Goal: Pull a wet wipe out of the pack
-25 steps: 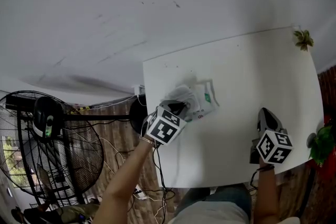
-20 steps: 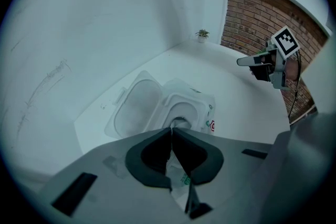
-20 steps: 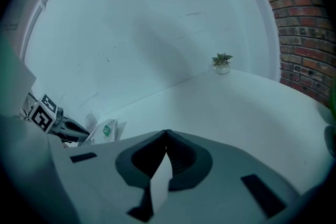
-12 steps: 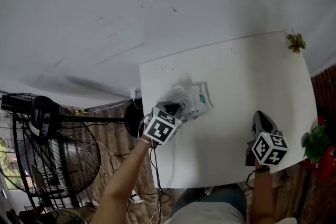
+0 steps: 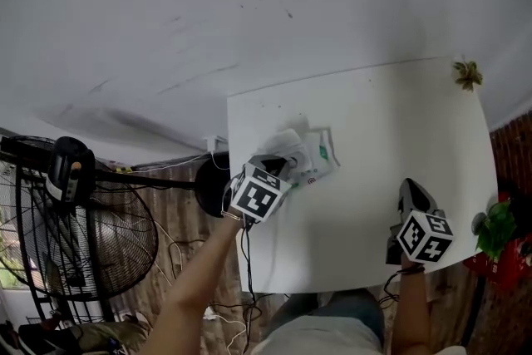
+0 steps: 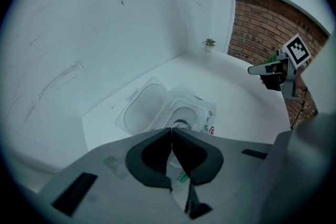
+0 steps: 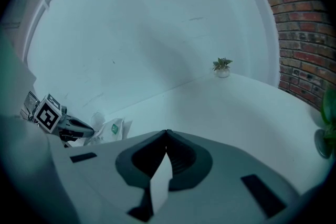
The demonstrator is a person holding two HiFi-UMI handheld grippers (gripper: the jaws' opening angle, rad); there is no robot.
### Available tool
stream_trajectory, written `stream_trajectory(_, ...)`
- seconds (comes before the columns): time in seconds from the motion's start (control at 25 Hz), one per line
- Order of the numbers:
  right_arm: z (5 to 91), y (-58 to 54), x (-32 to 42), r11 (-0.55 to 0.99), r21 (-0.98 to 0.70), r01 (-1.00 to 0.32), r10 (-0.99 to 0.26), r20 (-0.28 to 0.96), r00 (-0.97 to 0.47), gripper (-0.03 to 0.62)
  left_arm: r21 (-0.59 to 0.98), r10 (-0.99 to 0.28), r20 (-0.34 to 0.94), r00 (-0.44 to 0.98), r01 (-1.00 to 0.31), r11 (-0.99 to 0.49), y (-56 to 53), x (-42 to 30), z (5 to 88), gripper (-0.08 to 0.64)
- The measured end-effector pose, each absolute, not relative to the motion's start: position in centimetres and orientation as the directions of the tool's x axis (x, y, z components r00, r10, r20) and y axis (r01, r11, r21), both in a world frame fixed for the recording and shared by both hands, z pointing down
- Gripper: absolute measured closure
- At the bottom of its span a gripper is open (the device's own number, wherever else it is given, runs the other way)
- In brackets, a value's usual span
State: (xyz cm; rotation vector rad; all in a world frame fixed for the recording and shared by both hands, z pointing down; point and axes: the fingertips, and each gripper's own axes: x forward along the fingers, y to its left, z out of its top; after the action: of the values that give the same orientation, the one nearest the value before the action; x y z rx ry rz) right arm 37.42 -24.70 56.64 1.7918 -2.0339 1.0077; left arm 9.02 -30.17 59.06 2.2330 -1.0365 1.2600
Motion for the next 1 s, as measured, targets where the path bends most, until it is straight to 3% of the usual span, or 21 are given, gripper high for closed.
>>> stream_trajectory(1.0, 52.2, -21.3, 37.4, 0.015, -0.312, -0.950, -0.809, 0.555, -0.195, 0.591, -0.068, -0.541, 0.767, 0.346, -0.793, -0.605, -29.9, 9.4, 53.9, 0.545)
